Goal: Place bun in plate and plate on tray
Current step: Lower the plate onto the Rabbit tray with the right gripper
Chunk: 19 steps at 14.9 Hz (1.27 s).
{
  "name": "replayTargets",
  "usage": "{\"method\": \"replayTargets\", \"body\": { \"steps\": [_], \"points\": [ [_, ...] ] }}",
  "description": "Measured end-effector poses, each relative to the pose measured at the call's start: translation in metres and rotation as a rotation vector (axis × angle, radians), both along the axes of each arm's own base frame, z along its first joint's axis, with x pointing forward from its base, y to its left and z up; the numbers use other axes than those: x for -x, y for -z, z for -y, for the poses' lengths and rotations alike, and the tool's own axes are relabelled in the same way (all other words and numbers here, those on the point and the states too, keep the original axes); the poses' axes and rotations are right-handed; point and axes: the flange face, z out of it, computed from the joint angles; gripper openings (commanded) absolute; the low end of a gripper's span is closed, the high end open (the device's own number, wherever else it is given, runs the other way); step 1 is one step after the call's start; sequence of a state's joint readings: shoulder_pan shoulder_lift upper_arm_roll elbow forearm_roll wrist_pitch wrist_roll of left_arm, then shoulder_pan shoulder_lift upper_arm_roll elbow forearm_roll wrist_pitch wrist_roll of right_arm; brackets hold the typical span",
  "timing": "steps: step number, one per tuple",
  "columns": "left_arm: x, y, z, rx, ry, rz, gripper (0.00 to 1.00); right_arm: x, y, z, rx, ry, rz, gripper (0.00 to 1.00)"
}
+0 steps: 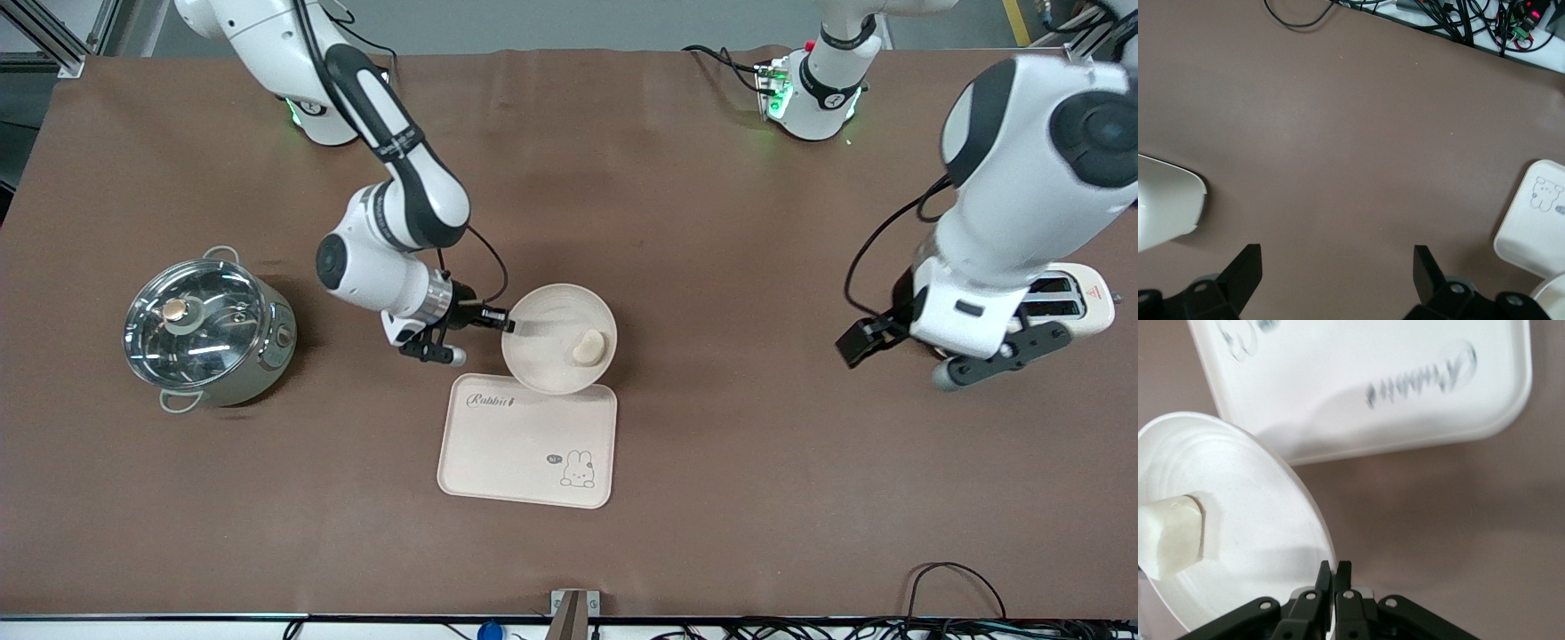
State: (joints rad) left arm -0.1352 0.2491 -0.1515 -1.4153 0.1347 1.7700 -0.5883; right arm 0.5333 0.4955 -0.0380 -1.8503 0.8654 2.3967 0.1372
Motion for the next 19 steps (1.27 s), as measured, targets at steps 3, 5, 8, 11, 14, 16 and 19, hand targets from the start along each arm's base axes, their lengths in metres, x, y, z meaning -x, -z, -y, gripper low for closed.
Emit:
{"method": "replayTargets", "body": {
  "steps": [3,5,8,11,14,16,19],
  "points": [
    [0.015,-0.037,-0.029,-0.025,0.072,0.010,1.00,-0.056,0.010,0.025,0.034,-0.016,0.027,0.00],
    [0.026,-0.056,-0.053,-0.037,0.118,0.000,1.00,-0.085,0.030,0.038,0.062,-0.043,0.020,0.00],
    [0.043,-0.076,-0.072,-0.023,0.152,-0.026,1.00,-0.117,0.049,0.049,0.077,-0.051,0.032,0.00],
    [0.056,-0.084,-0.089,0.015,0.161,-0.073,1.00,-0.134,0.057,0.048,0.080,-0.055,0.059,0.00],
    [0.069,-0.085,-0.102,0.011,0.202,-0.128,1.00,-0.140,0.064,0.047,0.079,-0.055,0.065,0.00],
    [0.072,-0.085,-0.101,0.010,0.209,-0.136,1.00,-0.141,0.066,0.048,0.094,-0.066,0.069,0.00],
    [0.072,-0.085,-0.100,0.010,0.212,-0.138,1.00,-0.140,0.067,0.049,0.135,-0.101,0.080,0.02]
  ]
}}
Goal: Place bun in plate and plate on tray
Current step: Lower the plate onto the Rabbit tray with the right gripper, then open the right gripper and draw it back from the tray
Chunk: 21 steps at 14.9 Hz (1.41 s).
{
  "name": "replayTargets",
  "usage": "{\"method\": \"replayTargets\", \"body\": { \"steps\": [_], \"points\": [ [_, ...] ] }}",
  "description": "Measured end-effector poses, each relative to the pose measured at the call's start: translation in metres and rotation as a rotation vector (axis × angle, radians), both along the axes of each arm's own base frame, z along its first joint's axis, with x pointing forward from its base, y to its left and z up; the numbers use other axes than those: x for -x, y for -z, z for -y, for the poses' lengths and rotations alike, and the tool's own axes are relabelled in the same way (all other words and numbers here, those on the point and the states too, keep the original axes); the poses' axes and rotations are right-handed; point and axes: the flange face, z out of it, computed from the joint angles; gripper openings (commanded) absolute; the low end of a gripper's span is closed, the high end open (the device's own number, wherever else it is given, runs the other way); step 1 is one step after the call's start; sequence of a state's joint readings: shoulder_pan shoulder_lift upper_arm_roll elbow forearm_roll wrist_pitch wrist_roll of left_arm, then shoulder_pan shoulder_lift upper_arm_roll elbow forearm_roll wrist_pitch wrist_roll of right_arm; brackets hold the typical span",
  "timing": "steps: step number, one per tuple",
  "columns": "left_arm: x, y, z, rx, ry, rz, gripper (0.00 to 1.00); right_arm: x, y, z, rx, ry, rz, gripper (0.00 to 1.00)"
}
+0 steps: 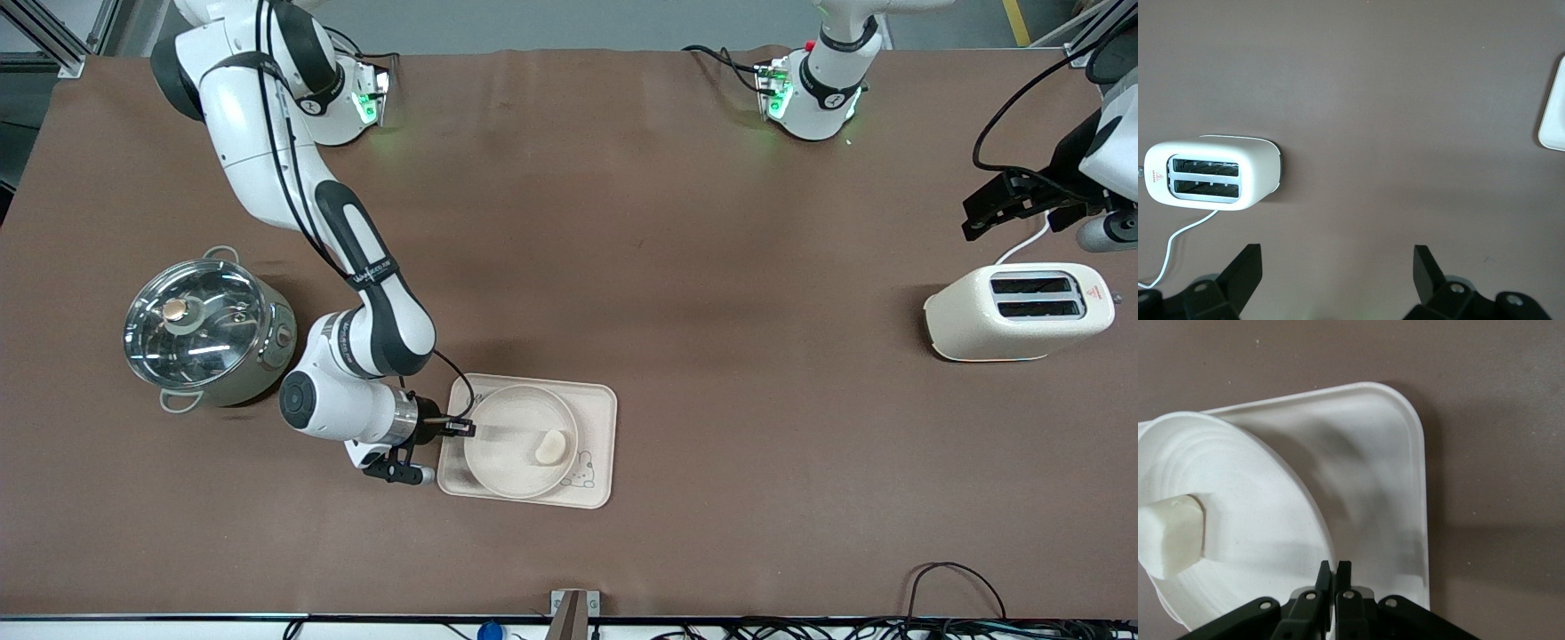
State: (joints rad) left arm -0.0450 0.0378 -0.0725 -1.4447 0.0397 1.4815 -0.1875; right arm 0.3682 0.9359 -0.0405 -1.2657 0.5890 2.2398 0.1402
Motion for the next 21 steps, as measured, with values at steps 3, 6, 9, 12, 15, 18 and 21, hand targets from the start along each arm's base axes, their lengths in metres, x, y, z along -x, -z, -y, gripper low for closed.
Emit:
{"method": "replayTargets", "body": {
  "steps": [3,6,9,12,15,18,21],
  "points": [
    [0.000,0.000,0.000,0.000,0.000,-0.001,1.00,0.000,0.001,0.000,0.006,-0.004,0.000,0.16],
    [0.000,0.003,0.000,-0.001,0.000,-0.007,1.00,0.000,0.001,-0.001,0.005,-0.005,0.000,0.45],
    [0.000,0.006,0.001,-0.001,0.001,-0.013,1.00,0.000,0.000,-0.001,0.003,-0.005,0.001,0.85],
    [0.000,0.006,0.001,-0.002,0.001,-0.014,1.00,-0.004,-0.003,0.007,0.002,0.012,0.004,1.00],
    [0.000,0.006,0.002,-0.001,0.009,-0.014,1.00,-0.009,-0.023,0.008,-0.009,0.015,0.028,1.00],
    [0.001,0.005,0.004,-0.001,0.029,-0.013,1.00,-0.011,-0.073,0.020,0.014,-0.036,0.011,1.00],
    [0.001,0.004,0.004,-0.001,0.036,-0.011,1.00,-0.016,-0.157,0.072,0.136,-0.107,0.057,1.00]
  ]
}}
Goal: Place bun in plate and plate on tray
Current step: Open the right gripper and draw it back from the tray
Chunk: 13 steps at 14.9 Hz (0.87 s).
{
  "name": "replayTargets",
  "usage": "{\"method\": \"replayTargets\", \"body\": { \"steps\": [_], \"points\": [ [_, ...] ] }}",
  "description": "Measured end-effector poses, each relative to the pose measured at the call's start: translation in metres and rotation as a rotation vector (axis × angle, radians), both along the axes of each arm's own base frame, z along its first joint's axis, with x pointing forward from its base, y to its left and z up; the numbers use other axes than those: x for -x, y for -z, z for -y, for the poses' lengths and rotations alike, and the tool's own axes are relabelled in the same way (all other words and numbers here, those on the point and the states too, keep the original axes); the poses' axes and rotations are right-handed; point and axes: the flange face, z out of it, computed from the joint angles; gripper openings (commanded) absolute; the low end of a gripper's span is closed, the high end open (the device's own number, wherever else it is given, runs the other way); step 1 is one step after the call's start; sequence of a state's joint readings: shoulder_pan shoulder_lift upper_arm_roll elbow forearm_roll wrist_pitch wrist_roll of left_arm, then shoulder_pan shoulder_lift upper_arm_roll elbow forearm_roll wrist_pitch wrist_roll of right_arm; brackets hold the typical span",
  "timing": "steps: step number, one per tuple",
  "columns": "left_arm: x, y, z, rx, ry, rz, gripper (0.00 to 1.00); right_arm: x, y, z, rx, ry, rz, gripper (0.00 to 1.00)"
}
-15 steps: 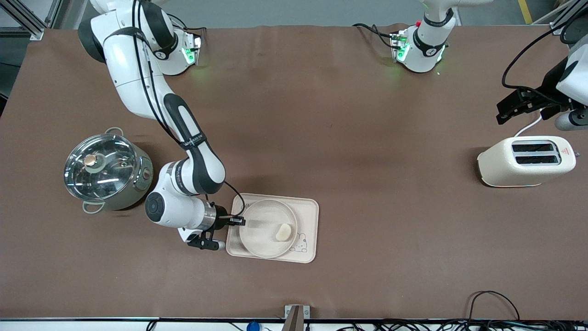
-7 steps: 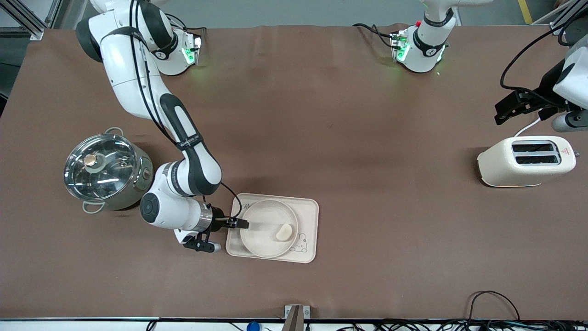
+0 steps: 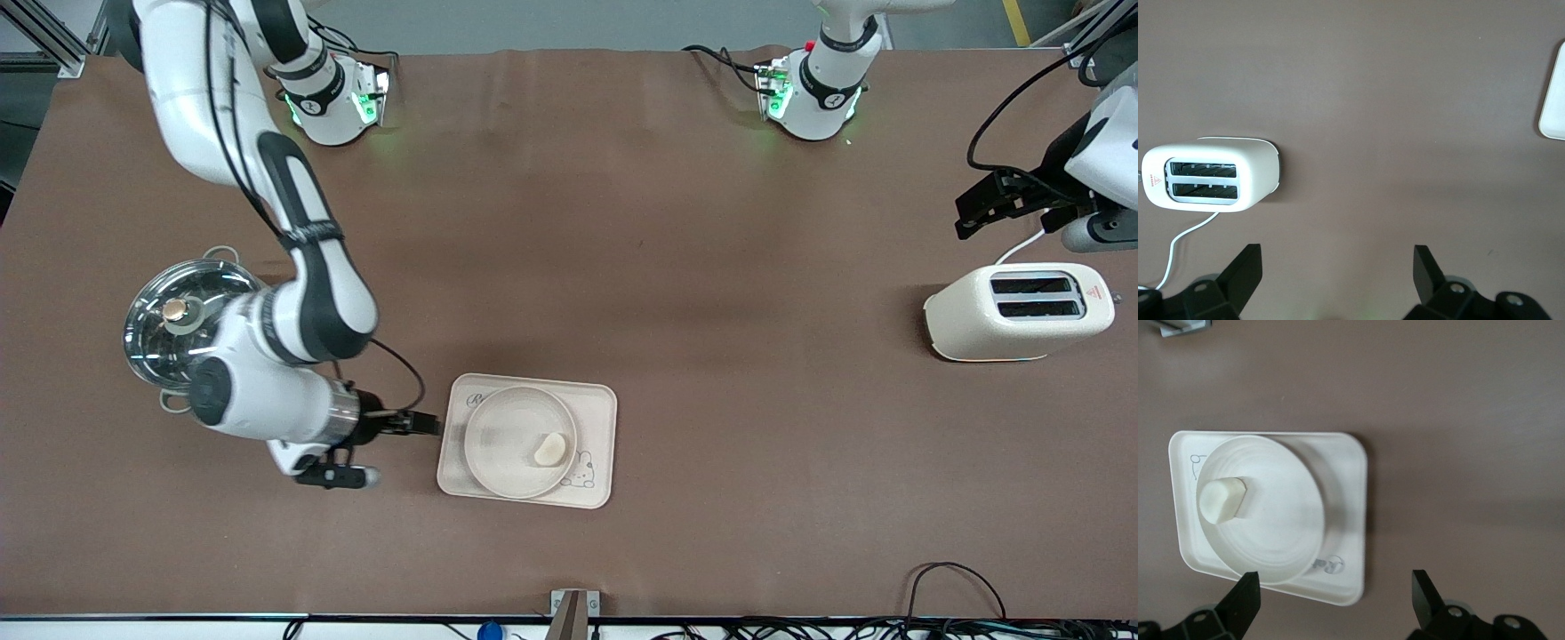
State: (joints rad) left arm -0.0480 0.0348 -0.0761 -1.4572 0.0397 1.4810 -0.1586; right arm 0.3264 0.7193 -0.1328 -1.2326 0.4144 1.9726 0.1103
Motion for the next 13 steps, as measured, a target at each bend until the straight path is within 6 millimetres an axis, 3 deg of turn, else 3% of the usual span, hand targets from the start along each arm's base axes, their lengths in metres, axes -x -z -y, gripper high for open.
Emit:
{"method": "replayTargets", "body": {
  "steps": [2,5,9,13],
  "points": [
    [0.001,-0.001,0.000,0.000,0.001,-0.003,1.00,0.003,-0.056,0.034,0.076,-0.050,0.046,1.00],
    [0.003,-0.001,0.002,-0.001,0.004,-0.008,1.00,0.015,-0.117,0.067,0.169,-0.091,0.088,1.00],
    [0.004,-0.002,0.008,-0.001,0.016,-0.007,1.00,0.033,-0.175,0.111,0.225,-0.147,0.106,1.00],
    [0.008,-0.007,0.012,0.000,0.023,0.002,1.00,0.064,-0.222,0.176,0.243,-0.122,0.045,1.00]
  ]
}}
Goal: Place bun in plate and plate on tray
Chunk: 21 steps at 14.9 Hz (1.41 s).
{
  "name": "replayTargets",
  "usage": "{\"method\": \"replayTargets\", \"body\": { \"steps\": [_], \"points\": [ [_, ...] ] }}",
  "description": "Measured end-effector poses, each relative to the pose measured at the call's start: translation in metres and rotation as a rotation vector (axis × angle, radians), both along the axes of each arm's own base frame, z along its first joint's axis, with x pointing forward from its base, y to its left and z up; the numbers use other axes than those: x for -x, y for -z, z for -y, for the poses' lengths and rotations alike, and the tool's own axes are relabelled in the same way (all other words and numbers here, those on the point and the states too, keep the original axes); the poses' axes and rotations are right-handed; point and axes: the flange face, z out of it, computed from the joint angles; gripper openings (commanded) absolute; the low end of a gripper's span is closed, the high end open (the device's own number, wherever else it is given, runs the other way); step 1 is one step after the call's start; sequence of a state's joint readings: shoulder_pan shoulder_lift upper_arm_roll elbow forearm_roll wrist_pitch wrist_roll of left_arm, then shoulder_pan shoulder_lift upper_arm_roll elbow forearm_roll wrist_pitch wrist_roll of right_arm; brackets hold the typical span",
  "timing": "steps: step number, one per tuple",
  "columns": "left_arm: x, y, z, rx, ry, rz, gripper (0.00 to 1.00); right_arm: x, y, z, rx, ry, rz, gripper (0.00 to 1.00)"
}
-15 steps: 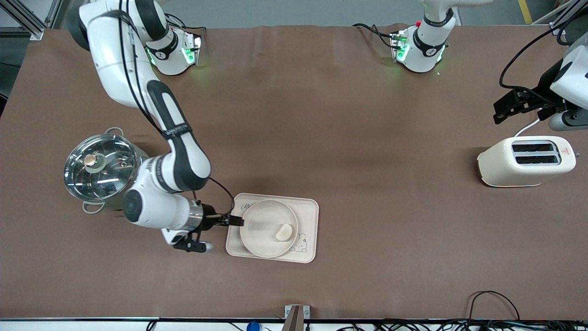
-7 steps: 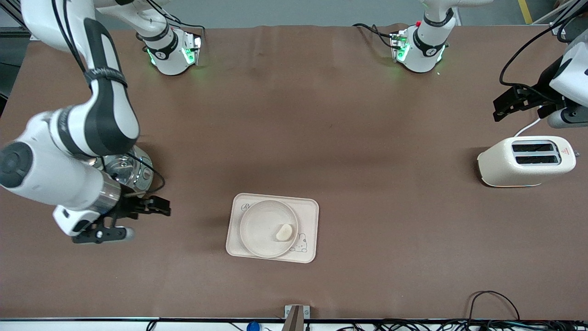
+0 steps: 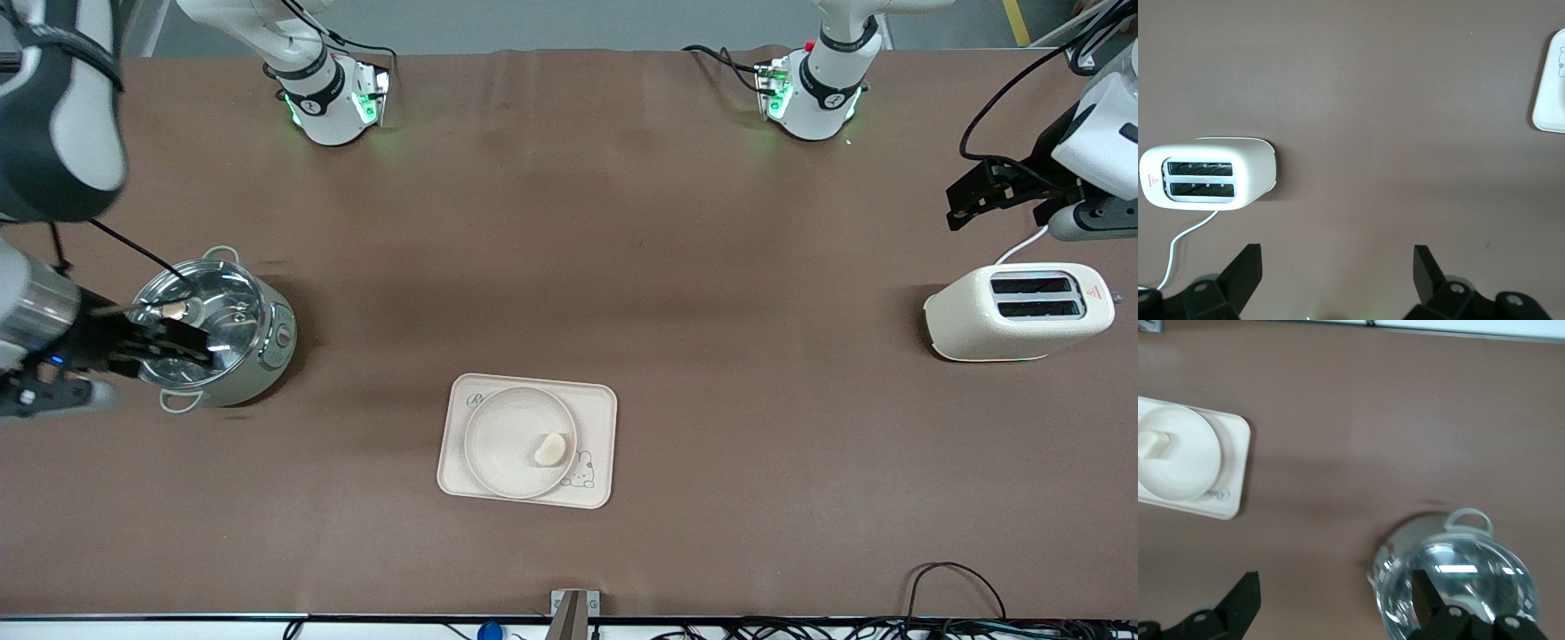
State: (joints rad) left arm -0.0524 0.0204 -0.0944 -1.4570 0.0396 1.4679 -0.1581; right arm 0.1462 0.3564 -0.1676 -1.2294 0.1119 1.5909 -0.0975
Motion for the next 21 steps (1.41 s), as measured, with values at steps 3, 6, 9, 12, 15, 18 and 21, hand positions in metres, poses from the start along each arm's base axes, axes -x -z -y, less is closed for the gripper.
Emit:
{"method": "replayTargets", "body": {
  "steps": [3,6,9,12,15,18,21],
  "points": [
    [0.002,-0.003,0.000,0.000,0.000,0.004,1.00,0.036,-0.048,0.026,0.016,0.042,-0.021,1.00],
    [0.002,-0.003,0.001,0.000,0.001,0.005,1.00,0.070,-0.094,0.037,0.032,0.068,-0.008,1.00],
    [0.003,-0.003,0.001,-0.001,0.003,-0.002,1.00,0.092,-0.112,0.052,0.018,0.085,-0.003,1.00],
    [0.004,-0.003,0.002,-0.001,0.004,-0.006,1.00,0.102,-0.101,0.053,0.011,0.086,-0.019,1.00],
    [0.004,-0.003,0.002,-0.001,0.007,-0.006,1.00,0.111,-0.096,0.043,0.009,0.069,-0.019,1.00],
    [0.004,-0.003,0.002,-0.001,0.023,-0.007,1.00,0.116,-0.101,0.041,0.012,0.067,-0.013,1.00],
    [0.004,-0.003,0.002,-0.001,0.025,-0.007,1.00,0.118,-0.101,0.045,0.013,0.075,-0.013,1.00]
  ]
}}
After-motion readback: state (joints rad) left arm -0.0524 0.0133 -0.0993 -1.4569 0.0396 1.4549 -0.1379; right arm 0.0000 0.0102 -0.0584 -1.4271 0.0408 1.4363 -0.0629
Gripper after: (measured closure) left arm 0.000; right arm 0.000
